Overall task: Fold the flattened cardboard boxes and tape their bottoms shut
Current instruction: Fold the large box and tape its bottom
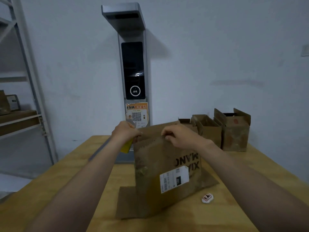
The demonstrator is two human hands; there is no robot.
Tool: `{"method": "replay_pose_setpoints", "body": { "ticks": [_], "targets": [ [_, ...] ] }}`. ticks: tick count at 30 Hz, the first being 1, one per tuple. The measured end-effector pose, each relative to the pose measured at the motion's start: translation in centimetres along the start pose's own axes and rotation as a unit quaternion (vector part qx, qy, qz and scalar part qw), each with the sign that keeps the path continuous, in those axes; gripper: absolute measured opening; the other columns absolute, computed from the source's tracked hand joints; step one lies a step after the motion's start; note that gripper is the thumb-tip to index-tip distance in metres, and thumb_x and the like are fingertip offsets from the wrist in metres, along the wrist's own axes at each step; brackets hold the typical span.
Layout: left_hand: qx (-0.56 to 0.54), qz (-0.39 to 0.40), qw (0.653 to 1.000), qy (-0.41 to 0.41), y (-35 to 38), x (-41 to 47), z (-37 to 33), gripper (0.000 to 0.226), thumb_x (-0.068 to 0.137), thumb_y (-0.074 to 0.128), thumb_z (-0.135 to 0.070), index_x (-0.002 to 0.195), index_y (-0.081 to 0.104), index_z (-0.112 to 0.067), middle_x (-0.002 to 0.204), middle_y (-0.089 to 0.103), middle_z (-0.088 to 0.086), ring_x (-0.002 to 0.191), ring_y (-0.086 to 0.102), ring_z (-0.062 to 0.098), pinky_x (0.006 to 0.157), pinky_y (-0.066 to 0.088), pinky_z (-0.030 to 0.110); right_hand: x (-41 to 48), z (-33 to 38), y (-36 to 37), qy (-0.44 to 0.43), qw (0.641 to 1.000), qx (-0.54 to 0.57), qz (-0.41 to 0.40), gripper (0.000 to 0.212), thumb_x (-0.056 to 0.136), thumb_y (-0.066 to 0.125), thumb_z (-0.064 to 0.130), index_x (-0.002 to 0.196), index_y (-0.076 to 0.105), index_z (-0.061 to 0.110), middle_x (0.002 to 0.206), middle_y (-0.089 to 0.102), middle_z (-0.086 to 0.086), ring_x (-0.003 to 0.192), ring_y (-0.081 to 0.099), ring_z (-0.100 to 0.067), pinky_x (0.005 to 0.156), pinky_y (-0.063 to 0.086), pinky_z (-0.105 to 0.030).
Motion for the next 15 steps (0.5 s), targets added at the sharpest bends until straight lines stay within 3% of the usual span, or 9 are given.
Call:
{"method": "replay_pose_setpoints", "body": {
  "ticks": [5,7,9,12,13,15],
  "targets": [
    [-0.095,0.017,0.995,-0.018,2.0,0.1,2.2,0.049,0.076,0.089,-0.044,0.102,0.074,-0.006,0.098,0.073,0.009,0.096,0.068,0.024,0.086,0.056,0.041,-1.6,-0.5,0.3,-0.010,0.999,0.016,-0.030,0.019,0.100,0.060,0.024,0.115,0.069,0.033,0.107,0.066,0.021,0.103,0.061,-0.001,0.093,0.054,-0.031],
    [-0.114,0.002,0.993,-0.011,2.7,0.0,2.4,0.056,0.075,0.089,-0.050,0.108,0.068,-0.009,0.104,0.069,0.004,0.100,0.064,0.021,0.082,0.054,0.037,-2.8,-0.6,0.2,-0.013,0.998,0.039,-0.041,0.018,0.097,0.060,0.025,0.109,0.069,0.037,0.104,0.067,0.022,0.099,0.063,0.000,0.090,0.057,-0.035],
    [-0.103,-0.014,0.995,-0.003,3.5,-0.3,2.4,0.058,0.074,0.087,-0.055,0.108,0.062,-0.015,0.096,0.069,0.000,0.087,0.066,0.017,0.070,0.050,0.030,-4.2,-0.5,0.2,-0.015,0.996,0.061,-0.057,0.016,0.094,0.061,0.027,0.100,0.067,0.041,0.099,0.069,0.021,0.094,0.064,-0.001,0.086,0.058,-0.039],
    [-0.072,-0.024,0.997,0.019,4.7,-0.5,2.5,0.050,0.073,0.088,-0.055,0.097,0.055,-0.026,0.080,0.071,-0.004,0.051,0.068,0.005,0.043,0.046,0.020,-5.7,-0.4,0.3,-0.022,0.993,0.082,-0.081,0.016,0.090,0.061,0.031,0.092,0.066,0.045,0.093,0.069,0.020,0.090,0.065,-0.002,0.081,0.059,-0.041],
    [-0.048,-0.020,0.998,0.022,5.1,-0.5,2.8,0.050,0.072,0.089,-0.054,0.097,0.056,-0.027,0.082,0.070,-0.007,0.051,0.068,0.002,0.041,0.045,0.018,-6.0,-0.4,0.4,-0.021,0.993,0.086,-0.084,0.016,0.091,0.061,0.030,0.093,0.065,0.046,0.093,0.069,0.020,0.089,0.066,-0.003,0.081,0.059,-0.041],
    [0.014,-0.016,1.000,0.014,5.6,-0.5,3.9,0.055,0.068,0.093,-0.052,0.104,0.061,-0.024,0.089,0.065,-0.009,0.066,0.066,0.003,0.054,0.051,0.023,-6.4,-0.6,0.6,-0.016,0.993,0.081,-0.083,0.016,0.094,0.062,0.029,0.097,0.066,0.045,0.096,0.069,0.021,0.090,0.065,-0.004,0.083,0.059,-0.042]
  ]
}}
Point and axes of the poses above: each hand's wrist, its own x-axis towards the middle knuckle, its own y-axis out of the palm, z = x × y, the point moved 6 cm from there along x, towards the middle knuckle
